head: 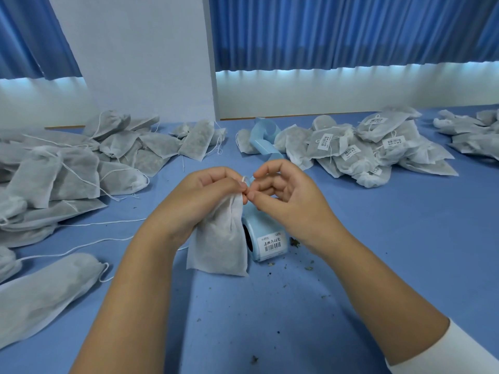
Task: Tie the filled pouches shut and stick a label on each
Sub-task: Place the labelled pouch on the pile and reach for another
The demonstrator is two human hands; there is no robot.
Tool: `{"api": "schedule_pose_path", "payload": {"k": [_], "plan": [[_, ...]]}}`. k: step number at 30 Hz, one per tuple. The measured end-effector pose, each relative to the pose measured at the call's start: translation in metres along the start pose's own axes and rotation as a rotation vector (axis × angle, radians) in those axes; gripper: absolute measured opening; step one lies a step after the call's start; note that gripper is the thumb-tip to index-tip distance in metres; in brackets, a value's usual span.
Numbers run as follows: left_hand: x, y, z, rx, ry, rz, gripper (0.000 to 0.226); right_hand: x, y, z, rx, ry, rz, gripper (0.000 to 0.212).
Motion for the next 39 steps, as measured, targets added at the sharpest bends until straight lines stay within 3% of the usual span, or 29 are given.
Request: {"api": "schedule_pose_path", "payload": {"k": [8,11,19,25,31,35,39], "plan": [[-0.007,-0.01,-0.002,-0.163,0.078,0.102,0.011,0.002,0.004,-0.001,0.135,-0.012,-0.037,0.024],[-0.01,-0.01,-0.008,-0.215,0.063,0.108,0.02,0.001,0.0,0.0,0.102,0.026,0.006,0.023],[-0.011,-0.011,-0.012,-0.194,-0.001,0.134,0.014,0.001,-0.001,0.002,0.007,0.031,0.022,0.032],[-0.012,-0.013,-0.014,-0.221,-0.012,0.14,0.015,0.006,-0.002,-0.023,0.371,-0.283,0.105,0.037],[-0.011,-0.011,-0.014,-0.256,-0.006,0.115,0.017,0.013,0.005,-0.031,0.576,-0.457,0.086,0.023],[-0.011,-0.01,-0.015,-0.275,-0.005,0.109,0.018,0.014,0.007,-0.026,0.628,-0.444,0.067,0.017],[-0.013,-0.014,-0.019,-0.294,-0.024,0.133,0.018,0.009,-0.003,-0.017,0.555,-0.311,0.112,0.019]]}}
Point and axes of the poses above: each hand's wrist, its own x-axis away from the middle knuckle, its own y-axis out of the palm, z = x × y, the point moved 10 cm from there along -x, towards the middle knuckle, and after that the axes turned 8 degrees about z, right-handed, at the moved point
